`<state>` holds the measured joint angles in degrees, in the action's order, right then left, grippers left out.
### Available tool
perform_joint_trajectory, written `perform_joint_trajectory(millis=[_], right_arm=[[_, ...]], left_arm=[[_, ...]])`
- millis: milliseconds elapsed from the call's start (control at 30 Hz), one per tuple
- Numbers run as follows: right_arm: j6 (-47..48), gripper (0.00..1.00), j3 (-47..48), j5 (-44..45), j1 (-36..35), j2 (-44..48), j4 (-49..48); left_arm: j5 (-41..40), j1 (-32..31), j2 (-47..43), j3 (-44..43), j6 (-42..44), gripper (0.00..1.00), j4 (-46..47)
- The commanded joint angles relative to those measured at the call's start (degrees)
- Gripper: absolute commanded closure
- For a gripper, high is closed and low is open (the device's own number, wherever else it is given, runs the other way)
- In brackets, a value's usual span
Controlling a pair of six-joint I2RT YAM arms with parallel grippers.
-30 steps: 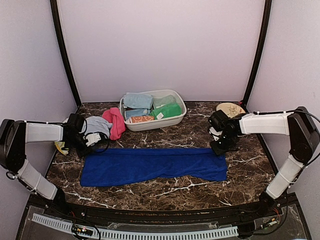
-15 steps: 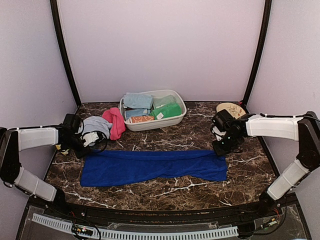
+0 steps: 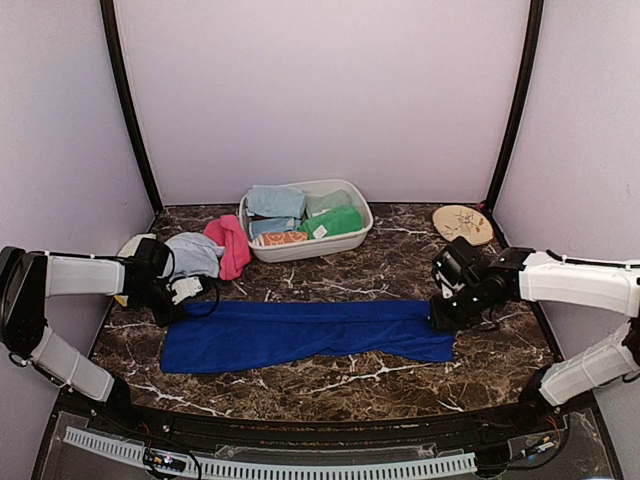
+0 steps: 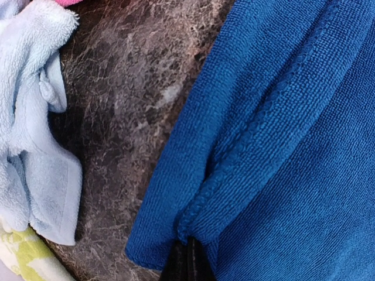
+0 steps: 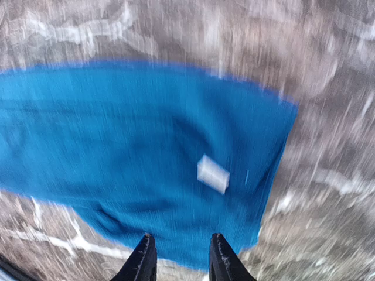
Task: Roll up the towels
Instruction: Pick up the towel from the center of the board.
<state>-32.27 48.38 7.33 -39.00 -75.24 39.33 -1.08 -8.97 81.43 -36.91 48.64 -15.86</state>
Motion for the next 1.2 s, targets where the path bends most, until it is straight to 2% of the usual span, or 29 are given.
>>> perform_joint_trajectory(millis=[0,133,333,533,667,767,867,967,1067,1167], right_arm=[[-10.9,0.72,-9.3,-3.2,-3.1,3.0,0.8],[-14.6,0.77,-14.5,-6.3,-5.0,4.9,-4.5],[-14.1,0.86,-15.6,-5.2,-6.0,0.8,-1.9],[-16.1,0.88,-13.3,-1.1,-7.0,3.6,8.5],[-15.5,0.86,-7.0,1.6,-7.0,6.7,12.2],[-12.6,0.82,-2.2,2.0,-6.2,2.8,10.2],[-10.5,0.81,-1.5,-0.1,-5.2,-2.5,5.6],[-10.2,0.83,-3.9,-1.3,-4.8,-5.9,1.1],[-10.9,0.85,-6.9,-2.5,-4.6,-6.3,-0.9],[-13.3,0.85,-10.8,-2.9,-4.6,-2.2,-0.7]], left_arm=[[-0.8,-0.6,0.4,2.0,0.3,1.00,0.2],[-2.1,-0.8,0.7,3.3,1.3,1.00,2.0],[-5.9,-0.8,1.8,3.2,2.3,1.00,5.0],[2.4,-0.8,-2.5,-0.3,2.0,0.96,-5.9],[6.7,-0.8,-6.8,-0.3,3.9,0.94,-9.6],[7.7,-0.5,-7.6,-1.0,3.1,0.94,-9.6],[8.7,-0.3,-6.6,-3.3,1.4,0.93,-10.9],[9.5,-0.3,-6.1,-3.9,0.4,0.83,-10.7],[9.4,-0.3,-6.0,-3.2,0.3,0.82,-9.6],[10.2,-0.3,-5.6,-2.0,1.1,0.81,-9.2]])
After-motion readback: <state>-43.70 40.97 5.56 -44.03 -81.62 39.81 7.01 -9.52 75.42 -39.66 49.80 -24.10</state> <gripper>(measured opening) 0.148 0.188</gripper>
